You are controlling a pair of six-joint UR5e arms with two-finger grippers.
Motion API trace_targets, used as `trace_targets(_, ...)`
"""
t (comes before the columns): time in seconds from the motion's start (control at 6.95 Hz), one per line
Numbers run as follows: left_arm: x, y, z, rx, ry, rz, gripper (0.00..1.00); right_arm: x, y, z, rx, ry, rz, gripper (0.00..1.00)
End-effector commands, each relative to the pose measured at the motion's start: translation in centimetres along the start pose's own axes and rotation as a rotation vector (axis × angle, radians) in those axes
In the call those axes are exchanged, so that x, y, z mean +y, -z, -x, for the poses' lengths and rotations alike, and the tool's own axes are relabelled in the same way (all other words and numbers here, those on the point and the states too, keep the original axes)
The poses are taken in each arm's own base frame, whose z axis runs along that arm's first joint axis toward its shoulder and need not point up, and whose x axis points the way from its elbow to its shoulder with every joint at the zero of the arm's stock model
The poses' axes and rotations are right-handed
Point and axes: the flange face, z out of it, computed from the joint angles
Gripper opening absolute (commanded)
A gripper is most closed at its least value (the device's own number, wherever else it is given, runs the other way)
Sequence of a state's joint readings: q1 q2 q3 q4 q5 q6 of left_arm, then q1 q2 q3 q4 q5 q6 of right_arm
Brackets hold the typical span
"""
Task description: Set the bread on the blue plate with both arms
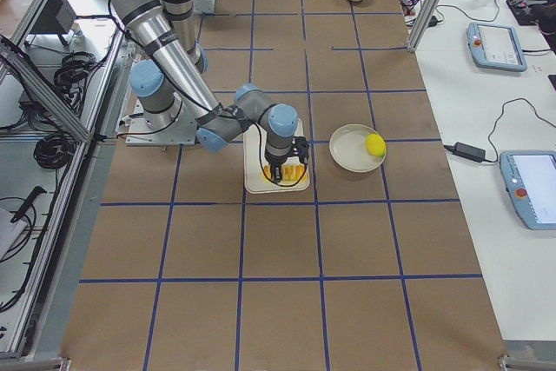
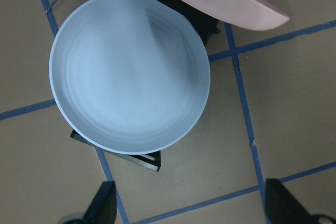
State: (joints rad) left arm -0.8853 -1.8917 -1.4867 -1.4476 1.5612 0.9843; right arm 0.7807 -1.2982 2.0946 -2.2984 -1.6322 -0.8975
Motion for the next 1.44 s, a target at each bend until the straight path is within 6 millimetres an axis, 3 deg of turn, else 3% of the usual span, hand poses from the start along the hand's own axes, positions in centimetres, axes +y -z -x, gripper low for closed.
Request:
trace_targets(0.0,-1.6,-2.8,5.5,0.002,-0.045,-0.027,1.0,0.0,0.0,0.0,0.001,-0.003,0.001,0.08)
trace_targets(0.14,-2.4,-3.5,7.2,0.009,-0.051,-0.038,1.0,0.0,0.4,-0.1,0.007,-0.005,-0.003,0.08)
trace_targets(0.43,-3.9,-6.5,8.8,0.049,-0.054,-0.051,1.0,-0.5,1.9,-0.6,0.0,-0.007,0.004,0.08)
trace_targets(0.58,-4.7,-8.2,9.9,0.039,-0.062,-0.073,1.0,-1.2,5.0,-1.4,0.0,-0.003,0.005,0.08)
trace_targets(0.86,-6.0,-9.8,11.4,0.065,-0.06,-0.107,0.99,0.0,15.5,-0.8,-0.019,-0.001,0.022,0.08)
trace_targets(1.01,-6.0,-10.8,12.2,0.083,-0.052,-0.113,0.98,1.1,18.9,0.9,-0.025,0.001,0.024,0.08)
trace_targets(1.15,-5.4,-11.4,12.6,0.1,-0.04,-0.117,0.98,0.9,21.9,4.9,0.006,0.035,0.0,0.08)
trace_targets(1.29,-5.2,-12.0,12.4,0.117,-0.037,-0.106,0.93,-0.3,25.0,11.0,0.057,0.068,-0.036,0.08)
